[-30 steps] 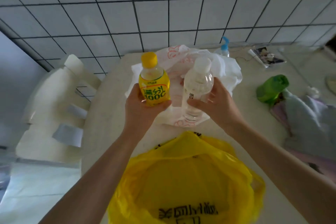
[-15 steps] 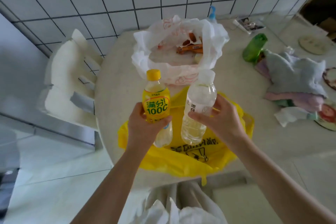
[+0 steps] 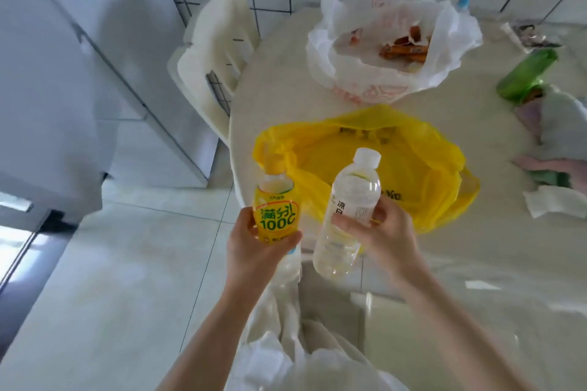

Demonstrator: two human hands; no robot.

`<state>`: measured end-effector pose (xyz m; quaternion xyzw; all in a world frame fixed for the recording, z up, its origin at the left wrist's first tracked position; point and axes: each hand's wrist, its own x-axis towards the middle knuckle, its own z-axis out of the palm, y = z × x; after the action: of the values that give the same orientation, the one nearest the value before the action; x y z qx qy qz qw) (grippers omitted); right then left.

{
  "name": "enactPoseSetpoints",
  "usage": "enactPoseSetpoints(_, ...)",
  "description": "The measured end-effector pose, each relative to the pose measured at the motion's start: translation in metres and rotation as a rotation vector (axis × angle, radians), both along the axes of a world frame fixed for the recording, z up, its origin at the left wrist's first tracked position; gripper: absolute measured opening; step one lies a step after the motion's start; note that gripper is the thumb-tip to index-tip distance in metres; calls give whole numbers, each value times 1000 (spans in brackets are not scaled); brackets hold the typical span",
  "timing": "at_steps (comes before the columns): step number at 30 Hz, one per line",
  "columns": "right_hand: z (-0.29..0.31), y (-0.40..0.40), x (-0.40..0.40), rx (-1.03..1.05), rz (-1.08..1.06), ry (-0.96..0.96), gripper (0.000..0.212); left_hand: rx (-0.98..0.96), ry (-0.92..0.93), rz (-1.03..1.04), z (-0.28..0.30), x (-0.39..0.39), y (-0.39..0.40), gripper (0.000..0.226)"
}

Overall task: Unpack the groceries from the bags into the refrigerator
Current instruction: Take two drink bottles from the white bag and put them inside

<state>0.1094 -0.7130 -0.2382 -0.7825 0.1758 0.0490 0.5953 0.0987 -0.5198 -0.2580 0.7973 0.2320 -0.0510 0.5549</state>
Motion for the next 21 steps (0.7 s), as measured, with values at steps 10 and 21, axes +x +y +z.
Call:
enactPoseSetpoints(10, 3, 70, -73, -50, 405, 5, 54, -10, 19, 355, 9, -130, 54, 43)
enactPoseSetpoints(21, -2, 221, -134, -103, 765, -1, 55, -38, -33, 648, 7, -228, 175, 46)
